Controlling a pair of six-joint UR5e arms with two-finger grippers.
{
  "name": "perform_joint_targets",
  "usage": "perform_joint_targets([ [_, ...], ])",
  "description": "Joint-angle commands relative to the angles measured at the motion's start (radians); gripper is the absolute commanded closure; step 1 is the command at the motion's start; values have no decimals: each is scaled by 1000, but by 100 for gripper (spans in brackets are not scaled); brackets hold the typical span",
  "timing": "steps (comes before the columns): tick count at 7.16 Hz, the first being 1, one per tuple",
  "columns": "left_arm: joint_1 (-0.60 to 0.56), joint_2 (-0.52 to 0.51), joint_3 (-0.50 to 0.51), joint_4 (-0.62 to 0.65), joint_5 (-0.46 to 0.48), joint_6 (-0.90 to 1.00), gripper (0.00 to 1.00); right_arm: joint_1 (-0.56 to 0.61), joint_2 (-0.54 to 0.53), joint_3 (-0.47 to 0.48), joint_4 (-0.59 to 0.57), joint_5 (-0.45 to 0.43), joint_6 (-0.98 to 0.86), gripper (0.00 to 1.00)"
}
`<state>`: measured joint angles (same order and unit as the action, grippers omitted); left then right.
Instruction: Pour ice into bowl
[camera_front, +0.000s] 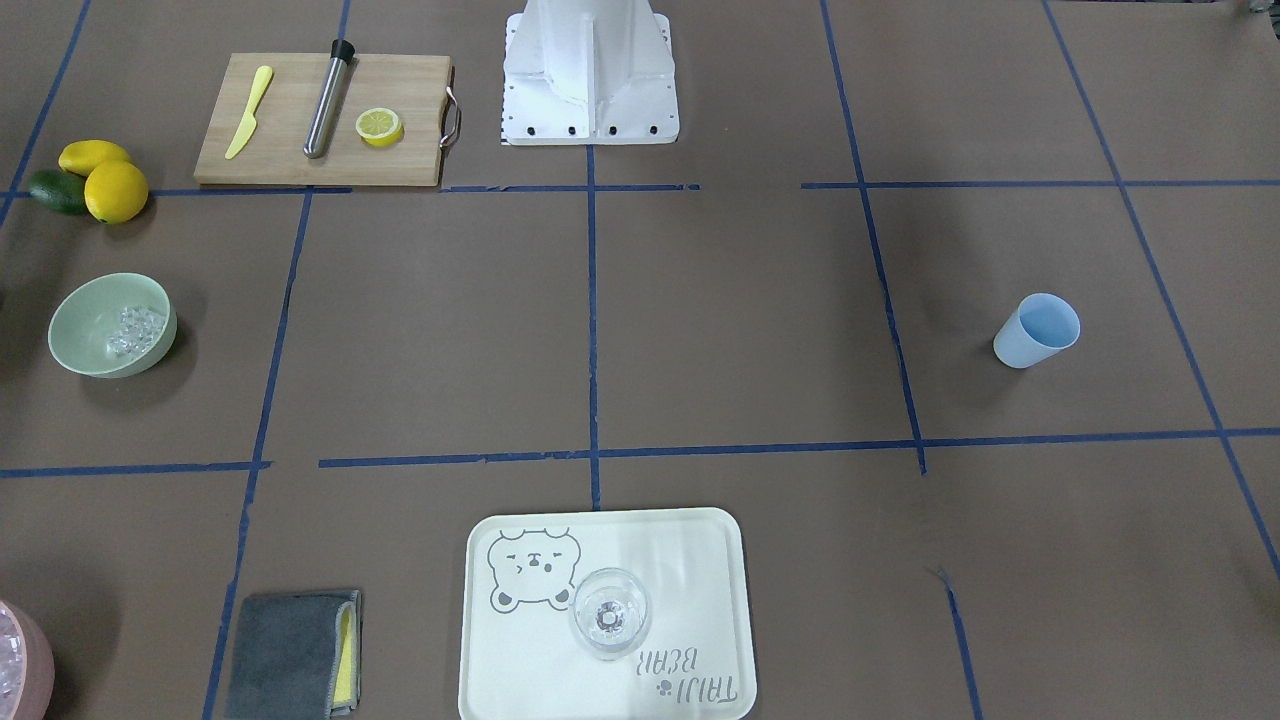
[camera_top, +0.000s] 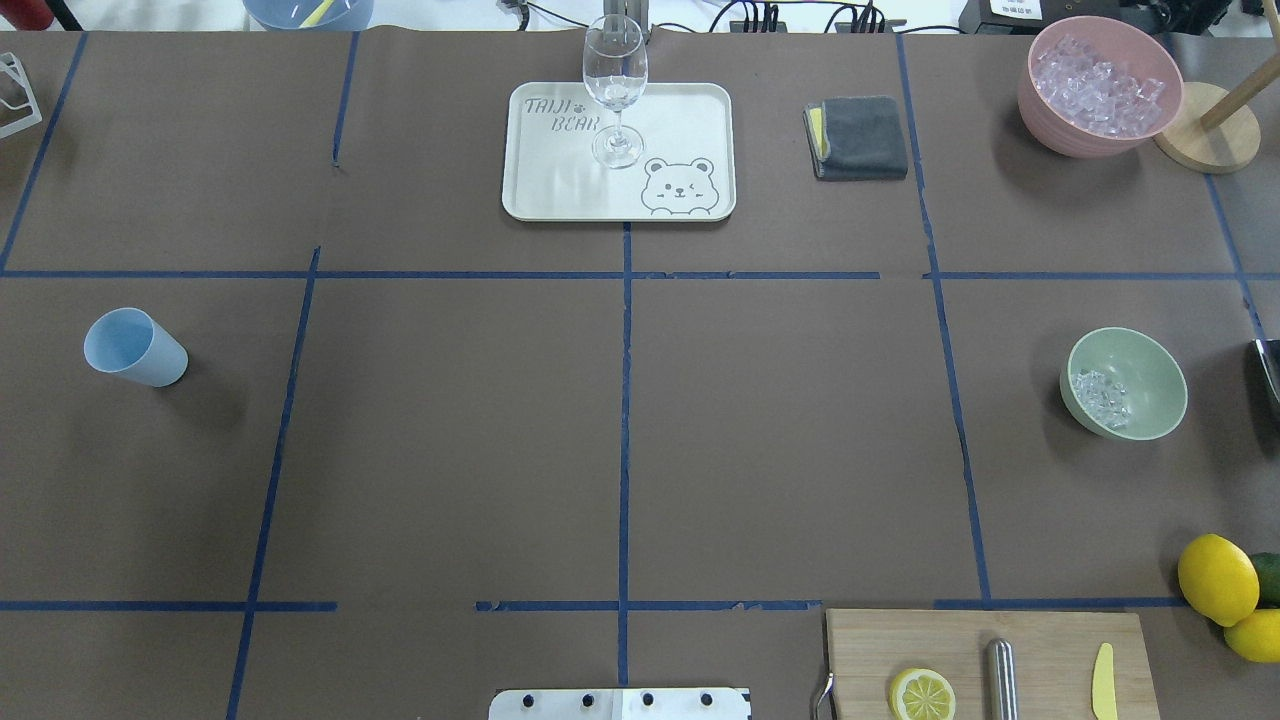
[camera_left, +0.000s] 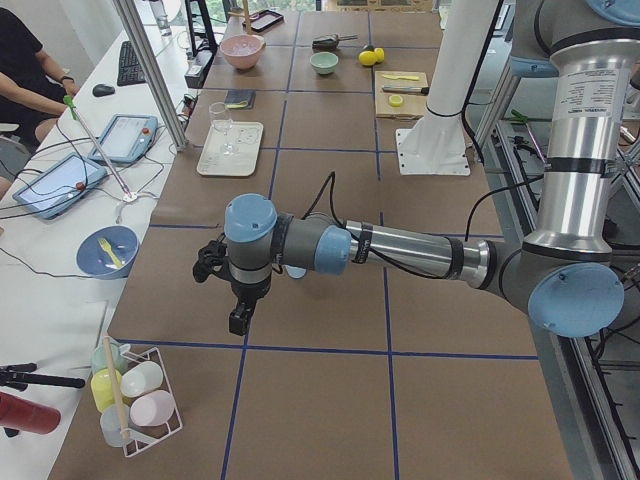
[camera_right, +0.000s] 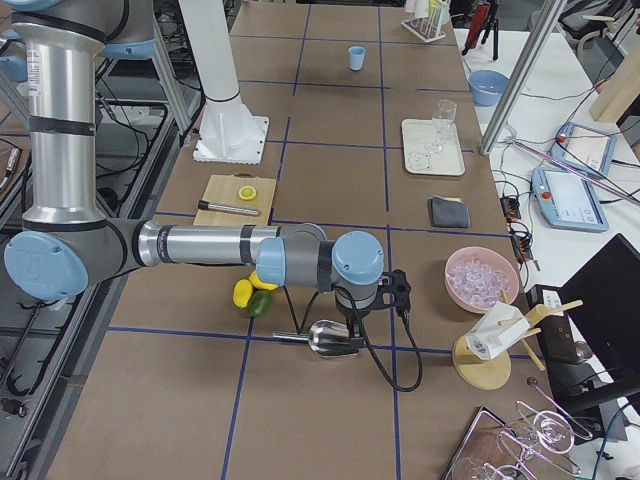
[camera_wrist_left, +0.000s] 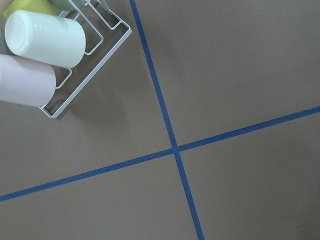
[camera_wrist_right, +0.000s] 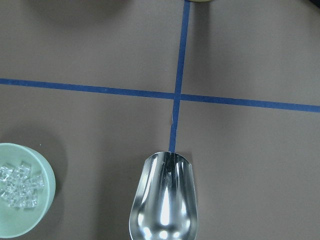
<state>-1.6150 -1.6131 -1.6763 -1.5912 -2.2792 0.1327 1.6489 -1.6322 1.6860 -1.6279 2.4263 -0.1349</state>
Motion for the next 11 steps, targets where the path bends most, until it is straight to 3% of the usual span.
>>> perform_joint_targets([
  [1,-39,12,45,25,-5,4,0,2,0,-8,-3,2,11,0],
  [4,-34,18,52,23,-3,-11,0,3,-15,0,2,-3,-2,0],
  [6,64,18,53,20,-5,-57,0,2,-21,-8,0,-9,-3,0],
  [11,64,65,53,33,-19,-48,0,2,-24,-6,-3,4,9,0],
])
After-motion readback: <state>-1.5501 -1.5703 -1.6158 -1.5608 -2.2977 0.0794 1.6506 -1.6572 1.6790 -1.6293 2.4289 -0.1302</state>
